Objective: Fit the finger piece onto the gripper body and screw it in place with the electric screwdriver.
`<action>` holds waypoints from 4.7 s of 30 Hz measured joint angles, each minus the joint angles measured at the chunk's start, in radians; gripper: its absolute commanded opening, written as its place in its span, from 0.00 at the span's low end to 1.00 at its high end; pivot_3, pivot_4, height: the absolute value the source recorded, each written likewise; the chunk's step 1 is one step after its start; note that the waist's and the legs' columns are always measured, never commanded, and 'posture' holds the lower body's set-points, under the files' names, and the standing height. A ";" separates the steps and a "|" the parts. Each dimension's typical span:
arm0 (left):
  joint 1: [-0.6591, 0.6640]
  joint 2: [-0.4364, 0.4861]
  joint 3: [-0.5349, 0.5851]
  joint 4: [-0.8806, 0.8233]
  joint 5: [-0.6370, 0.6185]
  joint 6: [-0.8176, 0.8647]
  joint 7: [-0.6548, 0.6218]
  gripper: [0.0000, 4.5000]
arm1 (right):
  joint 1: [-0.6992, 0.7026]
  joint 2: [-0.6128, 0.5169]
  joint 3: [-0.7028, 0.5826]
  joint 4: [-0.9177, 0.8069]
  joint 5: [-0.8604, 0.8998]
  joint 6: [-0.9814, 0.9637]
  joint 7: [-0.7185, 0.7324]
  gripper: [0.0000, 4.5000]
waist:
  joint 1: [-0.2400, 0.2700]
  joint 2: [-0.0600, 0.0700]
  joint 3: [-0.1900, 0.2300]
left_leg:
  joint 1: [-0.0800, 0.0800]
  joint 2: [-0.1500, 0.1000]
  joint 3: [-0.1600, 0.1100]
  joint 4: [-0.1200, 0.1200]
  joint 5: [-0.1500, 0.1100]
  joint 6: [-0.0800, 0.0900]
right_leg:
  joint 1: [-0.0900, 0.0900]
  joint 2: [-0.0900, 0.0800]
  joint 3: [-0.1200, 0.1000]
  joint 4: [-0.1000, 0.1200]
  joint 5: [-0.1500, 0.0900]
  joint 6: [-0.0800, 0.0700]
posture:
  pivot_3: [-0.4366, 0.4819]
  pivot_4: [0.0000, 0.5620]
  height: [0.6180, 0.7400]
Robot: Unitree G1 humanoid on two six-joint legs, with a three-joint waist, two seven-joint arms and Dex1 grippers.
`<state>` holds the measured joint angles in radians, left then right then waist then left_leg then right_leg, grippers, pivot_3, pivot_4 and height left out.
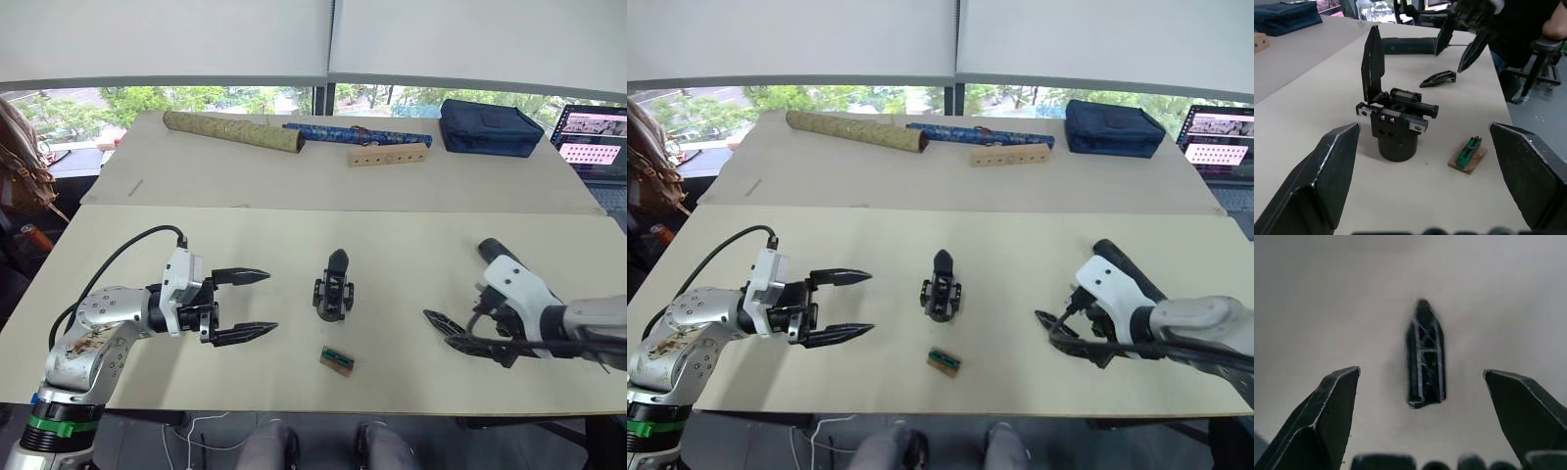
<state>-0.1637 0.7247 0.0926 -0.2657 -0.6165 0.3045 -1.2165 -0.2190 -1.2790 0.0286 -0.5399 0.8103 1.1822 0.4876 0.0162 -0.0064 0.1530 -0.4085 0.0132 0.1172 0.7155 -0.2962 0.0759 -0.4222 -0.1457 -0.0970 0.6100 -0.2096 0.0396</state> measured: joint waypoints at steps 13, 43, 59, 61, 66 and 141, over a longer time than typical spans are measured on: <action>0.015 -0.009 -0.011 -0.020 0.007 0.000 0.026 1.00 | -0.159 0.100 0.273 0.107 -0.257 0.007 0.137 0.58 | -0.008 -0.003 -0.002 | 0.004 0.002 0.000 0.000 0.002 -0.003 | 0.003 0.003 -0.001 0.002 -0.001 0.001 | 0.48 0.27 1.00; -0.372 -0.477 0.099 -0.047 -0.501 0.389 0.865 1.00 | -0.210 0.760 0.098 -0.084 -0.668 -0.646 -0.213 0.25 | -0.004 -0.014 -0.008 | 0.004 0.001 -0.003 -0.001 0.008 -0.011 | 0.003 0.010 0.000 0.004 0.000 0.001 | 0.48 0.27 1.00; -0.398 -0.668 -0.018 0.007 -0.320 0.258 0.871 0.81 | -0.232 0.835 0.166 -0.078 -0.779 -0.699 -0.162 0.25 | -0.007 -0.014 -0.008 | 0.004 0.003 -0.004 -0.002 0.010 -0.014 | 0.003 0.014 0.001 0.003 0.001 -0.001 | 0.48 0.27 1.00; -0.398 -0.680 -0.019 0.009 -0.315 0.254 0.872 0.60 | -0.232 0.839 0.169 -0.078 -0.790 -0.697 -0.162 0.25 | -0.006 -0.014 -0.008 | 0.004 0.003 -0.004 -0.002 0.010 -0.014 | 0.003 0.014 0.002 0.003 0.001 -0.001 | 0.48 0.27 1.00; -0.386 -0.685 -0.024 0.001 -0.314 0.245 0.861 0.07 | -0.225 0.843 0.171 -0.078 -0.806 -0.691 -0.160 0.25 | -0.006 -0.014 -0.008 | 0.004 0.003 -0.004 -0.002 0.010 -0.014 | 0.003 0.014 0.002 0.003 0.001 -0.001 | 0.48 0.27 1.00; -0.593 -0.211 -0.147 0.154 -0.251 0.589 0.058 0.43 | -0.357 0.618 -0.031 -0.018 0.385 -0.048 0.015 0.10 | -0.005 -0.014 -0.007 | 0.001 0.005 -0.005 -0.003 0.010 -0.012 | 0.001 0.015 0.004 0.004 0.001 -0.002 | 0.48 0.27 1.00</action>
<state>-0.7570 0.5139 -0.0542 -0.1121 -0.8679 0.8937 -1.1585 -0.5758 -0.6606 -0.0022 -0.5583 1.1952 1.1339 0.5030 0.0110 -0.0201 0.1456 -0.4073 0.0177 0.1125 0.7127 -0.2867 0.0642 -0.4215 -0.1308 -0.0930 0.6139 -0.2088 0.0373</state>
